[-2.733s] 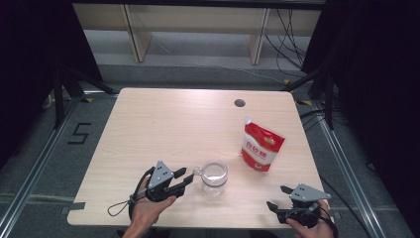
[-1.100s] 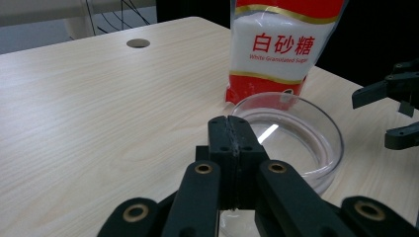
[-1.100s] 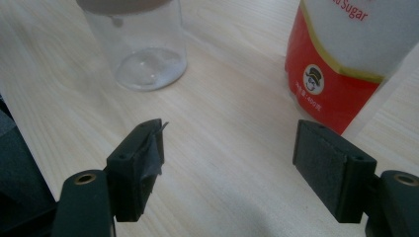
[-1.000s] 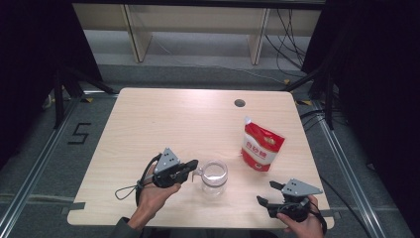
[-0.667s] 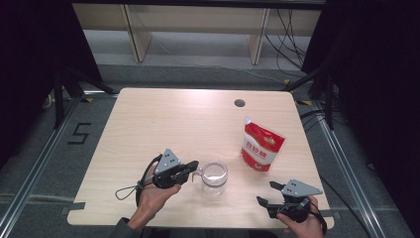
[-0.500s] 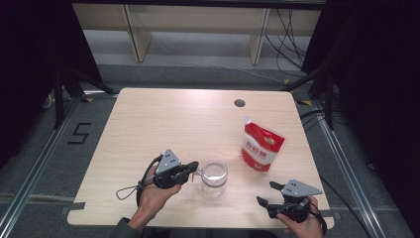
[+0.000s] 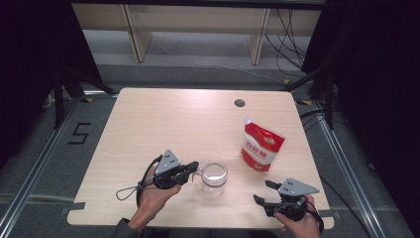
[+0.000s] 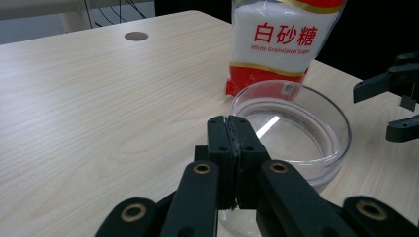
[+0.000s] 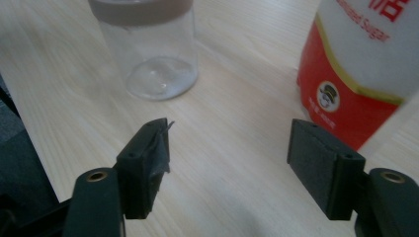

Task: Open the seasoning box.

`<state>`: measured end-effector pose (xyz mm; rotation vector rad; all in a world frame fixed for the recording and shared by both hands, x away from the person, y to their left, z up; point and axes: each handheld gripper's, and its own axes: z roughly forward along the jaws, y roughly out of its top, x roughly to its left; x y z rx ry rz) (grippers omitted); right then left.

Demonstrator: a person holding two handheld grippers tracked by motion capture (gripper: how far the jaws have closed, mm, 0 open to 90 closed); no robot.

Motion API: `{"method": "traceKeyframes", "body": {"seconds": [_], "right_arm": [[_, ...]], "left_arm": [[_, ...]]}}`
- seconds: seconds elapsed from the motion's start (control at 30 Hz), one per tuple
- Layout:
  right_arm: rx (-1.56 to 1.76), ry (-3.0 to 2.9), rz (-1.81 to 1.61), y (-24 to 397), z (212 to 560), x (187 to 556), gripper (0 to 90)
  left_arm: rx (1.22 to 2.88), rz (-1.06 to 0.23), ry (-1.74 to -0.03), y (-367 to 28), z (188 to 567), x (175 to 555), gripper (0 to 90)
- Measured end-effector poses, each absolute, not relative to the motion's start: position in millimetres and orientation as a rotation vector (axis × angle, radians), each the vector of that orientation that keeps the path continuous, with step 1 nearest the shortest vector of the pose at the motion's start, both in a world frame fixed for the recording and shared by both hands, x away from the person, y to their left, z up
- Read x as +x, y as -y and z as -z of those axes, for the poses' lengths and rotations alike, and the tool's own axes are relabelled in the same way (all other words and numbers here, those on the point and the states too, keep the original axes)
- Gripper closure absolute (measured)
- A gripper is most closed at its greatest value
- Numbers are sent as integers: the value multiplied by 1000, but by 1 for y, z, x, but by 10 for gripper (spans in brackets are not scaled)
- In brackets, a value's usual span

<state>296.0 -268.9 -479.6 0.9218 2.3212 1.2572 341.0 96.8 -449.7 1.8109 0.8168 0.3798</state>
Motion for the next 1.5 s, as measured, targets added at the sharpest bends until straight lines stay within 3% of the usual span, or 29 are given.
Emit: {"method": "traceKeyframes", "body": {"seconds": [0.77, 1.5], "right_arm": [[702, -2292, -1429, 233, 462, 309, 822], [646, -2327, -1449, 207, 456, 321, 867]], "left_arm": [[1811, -401, -808, -97, 452, 340, 876], [1796, -411, -800, -97, 455, 339, 877]]}}
